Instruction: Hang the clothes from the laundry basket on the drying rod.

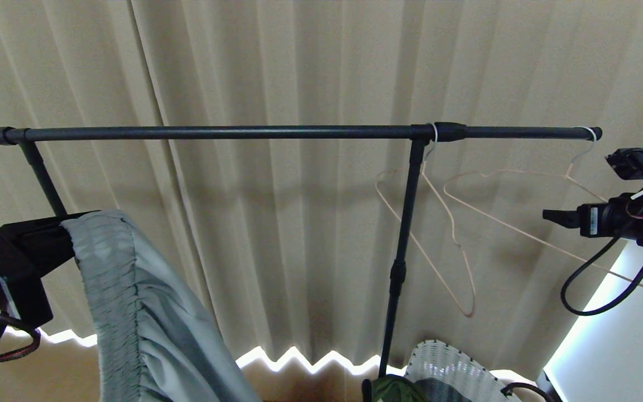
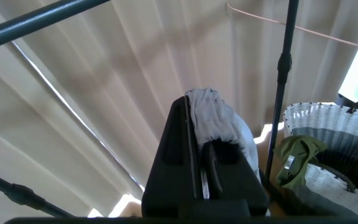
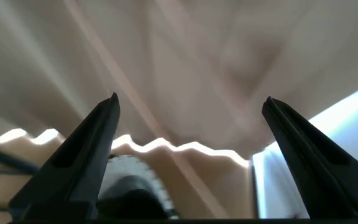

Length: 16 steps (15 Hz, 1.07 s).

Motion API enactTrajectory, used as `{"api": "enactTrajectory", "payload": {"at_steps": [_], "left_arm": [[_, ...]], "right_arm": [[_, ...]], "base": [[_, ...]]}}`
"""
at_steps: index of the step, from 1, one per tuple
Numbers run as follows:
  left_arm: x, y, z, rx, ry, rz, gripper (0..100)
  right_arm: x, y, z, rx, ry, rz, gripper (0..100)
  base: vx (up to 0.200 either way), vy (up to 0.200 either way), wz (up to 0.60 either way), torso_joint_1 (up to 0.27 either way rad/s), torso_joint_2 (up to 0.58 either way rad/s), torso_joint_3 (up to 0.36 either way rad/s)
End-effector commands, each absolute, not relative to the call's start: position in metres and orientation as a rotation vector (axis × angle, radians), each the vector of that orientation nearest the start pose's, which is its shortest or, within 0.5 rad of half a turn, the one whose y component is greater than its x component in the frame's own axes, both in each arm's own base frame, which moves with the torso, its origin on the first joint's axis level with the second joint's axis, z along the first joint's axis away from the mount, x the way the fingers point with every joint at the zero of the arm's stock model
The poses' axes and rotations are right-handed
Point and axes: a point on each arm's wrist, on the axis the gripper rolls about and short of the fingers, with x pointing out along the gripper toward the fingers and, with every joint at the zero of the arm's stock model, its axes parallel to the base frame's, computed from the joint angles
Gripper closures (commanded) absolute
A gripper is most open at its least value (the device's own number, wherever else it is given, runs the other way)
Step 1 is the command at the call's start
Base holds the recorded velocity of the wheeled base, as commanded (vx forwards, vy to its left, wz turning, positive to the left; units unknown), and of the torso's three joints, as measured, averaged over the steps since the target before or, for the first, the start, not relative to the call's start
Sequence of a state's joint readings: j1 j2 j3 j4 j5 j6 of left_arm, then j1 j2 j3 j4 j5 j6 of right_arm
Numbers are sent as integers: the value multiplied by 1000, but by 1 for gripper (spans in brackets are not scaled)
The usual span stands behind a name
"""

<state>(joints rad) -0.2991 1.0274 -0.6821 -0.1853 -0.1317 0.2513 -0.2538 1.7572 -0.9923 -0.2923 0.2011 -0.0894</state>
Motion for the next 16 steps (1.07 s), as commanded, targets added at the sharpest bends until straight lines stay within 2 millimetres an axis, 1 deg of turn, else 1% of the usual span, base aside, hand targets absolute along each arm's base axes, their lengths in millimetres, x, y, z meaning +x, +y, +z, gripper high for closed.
{"api": "enactTrajectory", "payload": {"at_steps": [1, 4, 9, 11, 14, 16], "left_arm": [[129, -43, 252, 261, 107, -448, 100], [129, -43, 253, 261, 106, -444, 100], [128, -42, 253, 261, 103, -443, 100], [128, -42, 252, 261, 104, -442, 100], [128, -42, 252, 261, 105, -440, 100], [128, -42, 252, 261, 105, -440, 100]], "right_arm": [[309, -58, 190, 37, 455, 14, 0], [301, -43, 198, 50, 473, 51, 0], [294, -42, 199, 49, 475, 40, 0], [290, -42, 196, 46, 489, 16, 0], [285, -44, 194, 18, 539, -96, 0], [284, -44, 193, 10, 548, -119, 0]], "base": [[0, 0, 0, 0, 0, 0], [0, 0, 0, 0, 0, 0], [0, 0, 0, 0, 0, 0], [0, 0, 0, 0, 0, 0], [0, 0, 0, 0, 0, 0], [0, 0, 0, 0, 0, 0]]}}
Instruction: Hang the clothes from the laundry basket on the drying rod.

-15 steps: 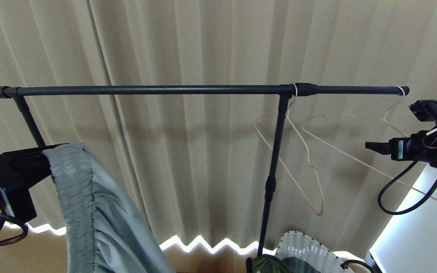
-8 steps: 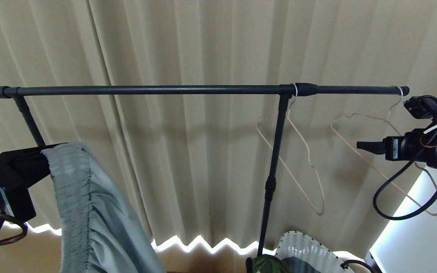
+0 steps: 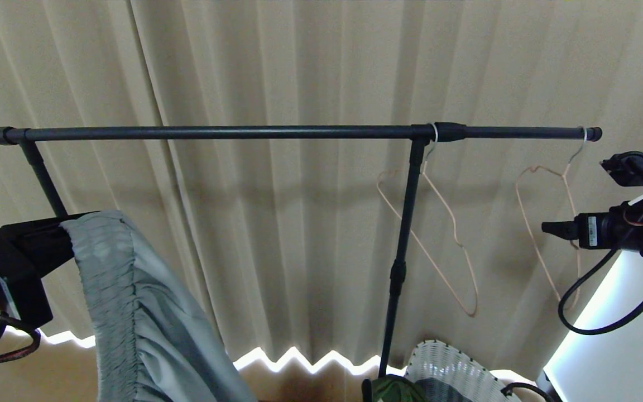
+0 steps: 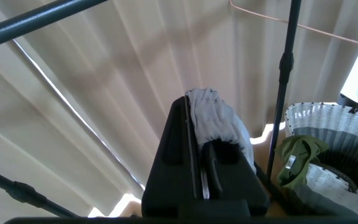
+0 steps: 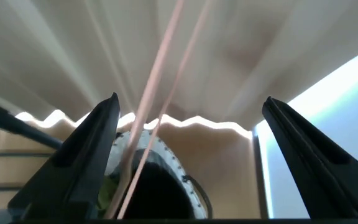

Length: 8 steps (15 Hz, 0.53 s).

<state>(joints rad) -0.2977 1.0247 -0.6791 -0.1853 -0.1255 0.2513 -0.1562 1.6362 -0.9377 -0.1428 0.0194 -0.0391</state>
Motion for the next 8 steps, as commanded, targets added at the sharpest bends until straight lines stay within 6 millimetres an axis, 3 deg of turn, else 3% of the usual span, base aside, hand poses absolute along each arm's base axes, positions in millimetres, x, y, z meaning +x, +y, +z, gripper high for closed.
{"api": "enactTrajectory", "payload": {"at_steps": [1, 8], "left_arm": [[128, -42, 252, 261, 105, -440, 100], [125, -41, 253, 261, 94, -438, 100]], "right_arm": [[284, -45, 193, 6, 549, -134, 0], [278, -44, 190, 3, 598, -155, 0]], "base": [[0, 0, 0, 0, 0, 0], [0, 0, 0, 0, 0, 0]]}}
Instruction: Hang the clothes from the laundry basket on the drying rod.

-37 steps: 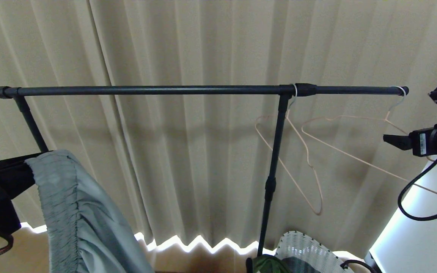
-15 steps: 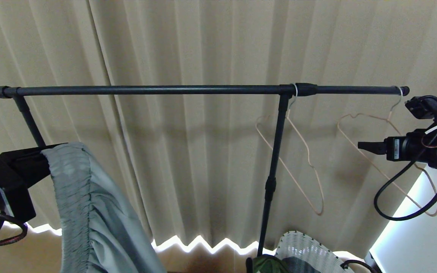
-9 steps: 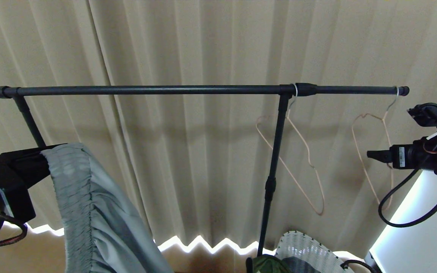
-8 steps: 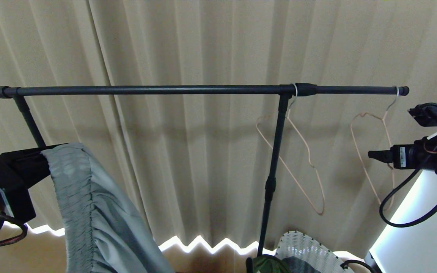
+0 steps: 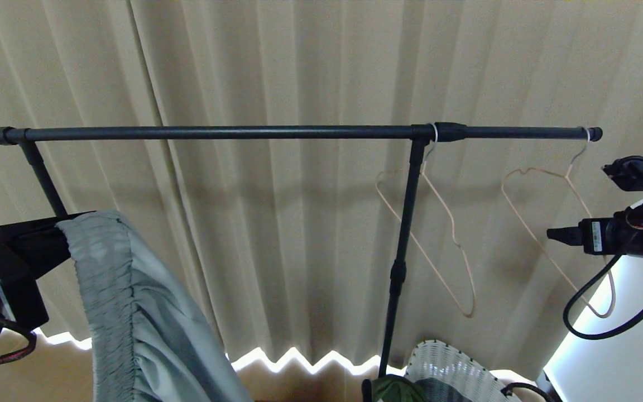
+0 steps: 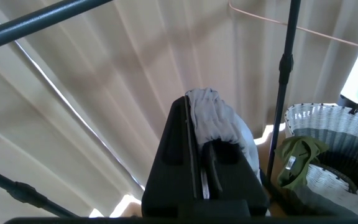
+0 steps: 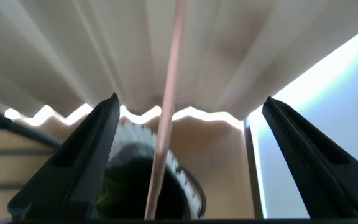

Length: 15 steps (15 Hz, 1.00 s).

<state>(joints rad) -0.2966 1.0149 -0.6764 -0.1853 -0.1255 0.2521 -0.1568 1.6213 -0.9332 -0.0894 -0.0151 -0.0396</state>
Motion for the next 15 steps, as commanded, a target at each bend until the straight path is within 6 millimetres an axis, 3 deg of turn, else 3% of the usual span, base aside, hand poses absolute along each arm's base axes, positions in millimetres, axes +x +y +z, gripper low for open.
{"api": "enactTrajectory", "payload": {"at_steps": [1, 5, 6, 15], "left_arm": [[125, -41, 253, 261, 94, -438, 100], [125, -41, 253, 262, 95, -438, 100], [125, -41, 253, 262, 95, -438, 100], [125, -40, 251, 262, 102, -434, 100]], "right_arm": [[278, -44, 190, 3, 601, -153, 0], [280, -41, 188, -33, 612, -131, 0], [281, -41, 186, -41, 617, -128, 100], [278, -40, 194, -46, 598, -135, 100]], "base": [[0, 0, 0, 0, 0, 0], [0, 0, 0, 0, 0, 0], [0, 0, 0, 0, 0, 0], [0, 0, 0, 0, 0, 0]]}}
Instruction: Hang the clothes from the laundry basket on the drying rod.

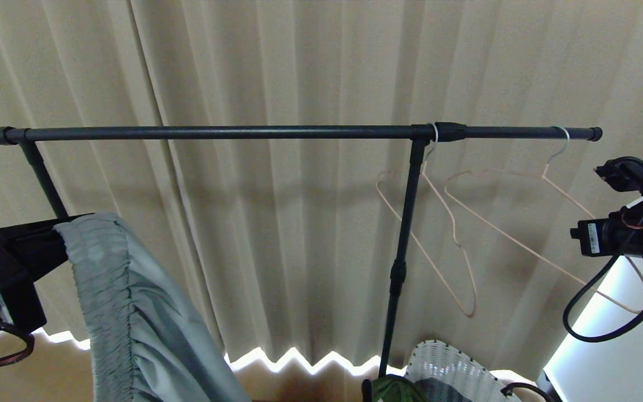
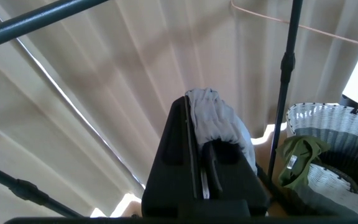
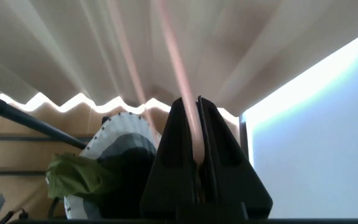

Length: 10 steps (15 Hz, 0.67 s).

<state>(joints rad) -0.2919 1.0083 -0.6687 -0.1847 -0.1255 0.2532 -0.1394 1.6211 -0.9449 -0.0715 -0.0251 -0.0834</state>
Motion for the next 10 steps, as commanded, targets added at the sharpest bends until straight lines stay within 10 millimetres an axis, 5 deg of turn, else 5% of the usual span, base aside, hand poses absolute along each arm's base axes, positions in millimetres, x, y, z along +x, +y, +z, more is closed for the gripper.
{"api": "enactTrajectory", "payload": {"at_steps": [1, 5, 10], "left_arm": [[125, -40, 251, 262, 102, -434, 100], [127, -35, 246, 263, 120, -385, 100], [126, -35, 243, 266, 128, -382, 100]], "right_arm": [[278, -40, 194, -46, 598, -135, 100], [259, -37, 218, -39, 502, -132, 100], [240, -34, 224, -37, 475, -133, 100]], "base": [[0, 0, 0, 0, 0, 0], [0, 0, 0, 0, 0, 0], [0, 0, 0, 0, 0, 0]]}}
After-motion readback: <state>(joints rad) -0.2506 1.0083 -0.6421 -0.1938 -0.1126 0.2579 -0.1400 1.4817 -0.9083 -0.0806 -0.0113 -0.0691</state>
